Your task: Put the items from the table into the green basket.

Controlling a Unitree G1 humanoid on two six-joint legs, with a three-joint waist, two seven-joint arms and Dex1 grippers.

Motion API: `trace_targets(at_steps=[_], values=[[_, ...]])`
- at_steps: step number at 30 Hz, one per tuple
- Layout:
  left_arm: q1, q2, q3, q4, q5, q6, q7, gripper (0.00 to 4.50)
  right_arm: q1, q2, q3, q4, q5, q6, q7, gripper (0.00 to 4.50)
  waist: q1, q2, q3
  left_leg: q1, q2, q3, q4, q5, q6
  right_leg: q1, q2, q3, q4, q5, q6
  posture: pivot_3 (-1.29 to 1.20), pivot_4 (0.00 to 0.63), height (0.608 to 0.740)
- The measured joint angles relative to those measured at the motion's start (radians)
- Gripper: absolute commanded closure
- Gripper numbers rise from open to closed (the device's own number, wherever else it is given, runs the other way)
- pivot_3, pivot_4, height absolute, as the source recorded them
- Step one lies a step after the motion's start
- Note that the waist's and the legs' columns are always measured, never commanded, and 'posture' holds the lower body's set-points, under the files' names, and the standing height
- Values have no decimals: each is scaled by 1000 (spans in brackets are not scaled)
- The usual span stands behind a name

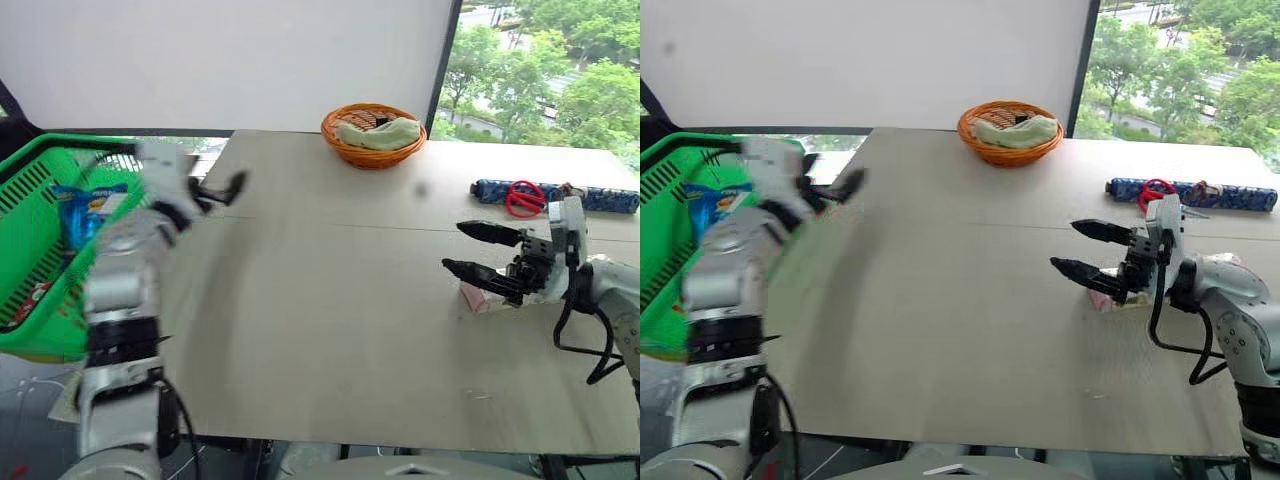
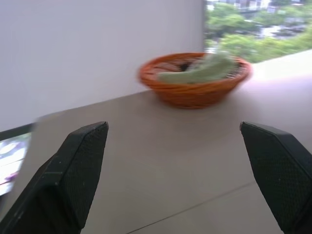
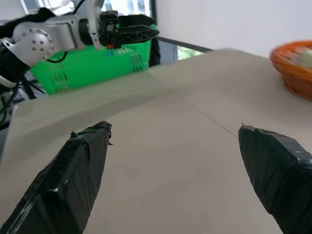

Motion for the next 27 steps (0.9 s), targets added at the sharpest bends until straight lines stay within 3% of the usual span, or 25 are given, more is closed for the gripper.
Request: trace_targets(at_steps=[2, 7, 10, 15, 20, 27], values=[[-80, -123, -171, 74, 39, -54, -102, 12, 95, -1, -23, 2, -41, -27, -17, 0, -21, 3, 0, 0, 0, 2, 0, -1, 2, 0, 1, 1, -1, 0, 0, -54, 0, 740], [-194, -222, -303, 219, 77, -94, -238, 12, 248, 8, -126, -33, -90, -76, -68, 0, -112, 8, -2, 2, 4, 8, -1, -3, 4, 0, 5, 7, -3, 0, 0, -173, 0, 740], [-278, -289, -381, 343, 109, -56, -320, 12, 344, 21, -167, -54, -198, -143, -143, 0, -154, 13, -3, 5, 4, 10, -1, -3, 6, 3, 6, 8, -3, -1, 1, -242, 0, 740], [-334, -428, -443, 523, 186, -65, -319, 12, 469, 99, -204, -157, -222, -149, -230, 0, -227, 21, -1, 6, 4, 13, 1, -3, 6, 6, 14, 13, -2, -3, 9, -300, 0, 740], [-386, -497, -488, 657, 260, -89, -318, 12, 529, 129, -219, -217, -264, -157, -303, 0, -301, 23, 1, 9, 7, 22, 2, -3, 6, 8, 18, 19, -2, -1, 13, -336, 0, 740], [-477, -559, -506, 866, 405, -205, -99, 12, 543, 161, -238, -253, -275, -159, -358, 0, -379, 22, 2, 18, 10, 25, 0, -4, 6, 13, 20, 25, -2, -1, 15, -371, 0, 740]])
